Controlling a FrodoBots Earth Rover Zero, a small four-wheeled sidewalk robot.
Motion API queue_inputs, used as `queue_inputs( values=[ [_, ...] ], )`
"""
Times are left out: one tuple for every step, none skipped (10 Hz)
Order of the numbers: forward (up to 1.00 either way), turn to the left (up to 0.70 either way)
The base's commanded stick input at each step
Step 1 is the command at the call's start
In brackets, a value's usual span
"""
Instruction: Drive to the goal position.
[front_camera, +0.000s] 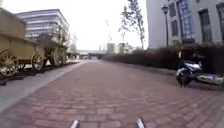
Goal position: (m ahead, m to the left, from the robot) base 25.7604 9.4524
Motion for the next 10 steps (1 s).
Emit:
queue_inputs(
  values=[
    [0.70,-0.14],
    [0.70,-0.14],
    [0.70,-0.14],
    [0.70,-0.14],
    [0.70,-0.14],
    [0.70,-0.12],
    [0.70,-0.06],
    [0.70,0.00],
    [0.70,0.00],
    [0.70,0.00]
  ],
)
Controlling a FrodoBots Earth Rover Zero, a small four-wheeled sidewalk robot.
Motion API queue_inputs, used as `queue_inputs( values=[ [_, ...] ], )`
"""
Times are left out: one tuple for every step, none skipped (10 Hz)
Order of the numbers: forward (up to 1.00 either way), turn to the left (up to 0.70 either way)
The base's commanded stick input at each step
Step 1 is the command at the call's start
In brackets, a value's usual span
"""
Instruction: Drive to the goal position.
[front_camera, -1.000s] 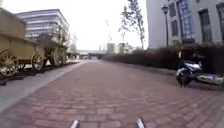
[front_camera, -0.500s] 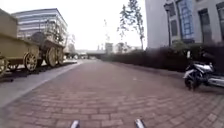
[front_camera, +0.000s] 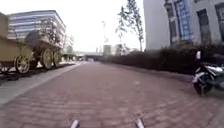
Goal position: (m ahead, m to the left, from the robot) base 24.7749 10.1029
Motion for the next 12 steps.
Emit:
queue_inputs(
  values=[
    [0.70,0.00],
    [0.70,0.00],
    [0.70,0.00],
    [0.70,0.00],
    [0.70,0.00],
    [0.70,0.00],
    [0.70,0.00],
    [0.70,0.00],
    [0.70,0.00],
    [0.70,0.00],
    [0.70,0.00],
    [0.70,0.00]
  ],
)
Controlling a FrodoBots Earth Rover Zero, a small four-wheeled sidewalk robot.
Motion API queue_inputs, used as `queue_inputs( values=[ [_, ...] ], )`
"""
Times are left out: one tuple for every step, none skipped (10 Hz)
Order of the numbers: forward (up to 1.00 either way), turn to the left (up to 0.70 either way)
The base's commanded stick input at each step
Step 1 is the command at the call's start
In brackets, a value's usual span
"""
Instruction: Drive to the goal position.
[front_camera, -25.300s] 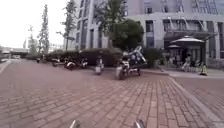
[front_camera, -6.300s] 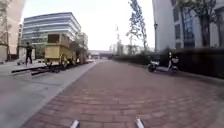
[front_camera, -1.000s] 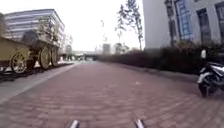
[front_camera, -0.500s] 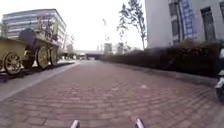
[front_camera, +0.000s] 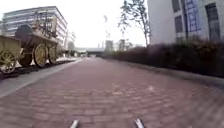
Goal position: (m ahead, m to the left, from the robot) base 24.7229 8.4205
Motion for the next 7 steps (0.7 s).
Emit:
queue_inputs(
  values=[
    [0.70,0.00],
    [0.70,0.00],
    [0.70,0.00],
    [0.70,0.00],
    [0.70,0.00],
    [0.70,0.00],
    [0.70,0.00]
  ],
)
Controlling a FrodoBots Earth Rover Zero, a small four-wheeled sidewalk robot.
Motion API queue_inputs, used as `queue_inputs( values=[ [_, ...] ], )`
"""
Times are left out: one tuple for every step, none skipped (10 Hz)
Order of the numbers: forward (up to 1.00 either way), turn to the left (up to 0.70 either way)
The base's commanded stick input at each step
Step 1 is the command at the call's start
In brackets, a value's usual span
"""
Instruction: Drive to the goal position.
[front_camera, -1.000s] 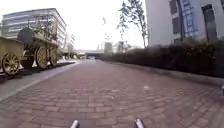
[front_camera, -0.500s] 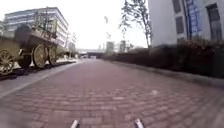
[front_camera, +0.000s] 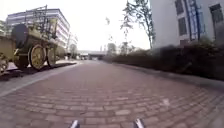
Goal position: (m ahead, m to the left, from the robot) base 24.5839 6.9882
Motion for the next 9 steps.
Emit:
queue_inputs(
  values=[
    [0.70,0.00],
    [0.70,0.00],
    [0.70,-0.01],
    [0.70,-0.10],
    [0.70,-0.14],
    [0.70,-0.14],
    [0.70,-0.14],
    [0.70,-0.14],
    [0.70,-0.14]
  ],
)
